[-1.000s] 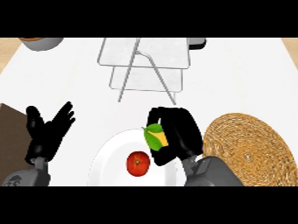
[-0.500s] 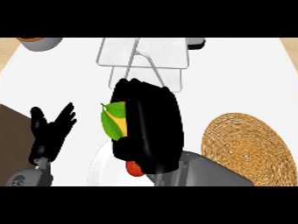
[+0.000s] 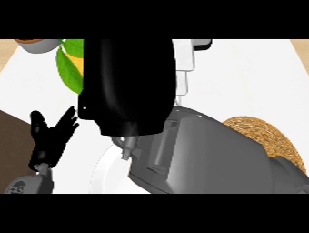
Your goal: Pick the lemon from the placemat and place it in the tiered shelf
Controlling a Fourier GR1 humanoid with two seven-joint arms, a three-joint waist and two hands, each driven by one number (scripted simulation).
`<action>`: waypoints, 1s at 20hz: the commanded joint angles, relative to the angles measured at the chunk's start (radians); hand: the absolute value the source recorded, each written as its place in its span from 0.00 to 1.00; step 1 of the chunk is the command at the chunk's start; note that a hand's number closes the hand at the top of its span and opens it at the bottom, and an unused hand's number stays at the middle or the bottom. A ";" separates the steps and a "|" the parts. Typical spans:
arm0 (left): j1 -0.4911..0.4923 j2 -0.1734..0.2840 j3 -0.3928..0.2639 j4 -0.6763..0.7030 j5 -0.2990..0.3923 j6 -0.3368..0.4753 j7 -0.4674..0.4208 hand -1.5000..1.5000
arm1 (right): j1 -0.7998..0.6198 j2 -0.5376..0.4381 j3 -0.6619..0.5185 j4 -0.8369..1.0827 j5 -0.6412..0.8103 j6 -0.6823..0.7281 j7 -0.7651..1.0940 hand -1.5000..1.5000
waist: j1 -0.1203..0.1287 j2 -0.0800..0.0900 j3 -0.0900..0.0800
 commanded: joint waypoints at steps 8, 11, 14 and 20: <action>-0.005 -0.007 0.018 0.006 0.011 0.001 -0.006 0.50 | -0.285 0.012 -0.276 0.365 -0.054 0.025 0.010 1.00 | -0.017 0.010 0.002; 0.011 -0.007 0.019 -0.003 0.004 0.001 -0.026 0.50 | -0.296 0.010 -0.321 0.486 -0.059 0.038 -0.129 1.00 | -0.017 0.012 0.002; 0.042 -0.012 0.012 -0.038 0.000 0.007 -0.015 0.50 | -0.301 -0.009 -0.352 0.507 -0.075 0.076 -0.161 1.00 | -0.023 0.008 0.003; 0.004 -0.009 0.023 0.000 -0.008 0.003 -0.036 0.50 | -0.337 -0.007 -0.388 0.749 -0.052 -0.011 -0.345 1.00 | -0.014 0.015 0.002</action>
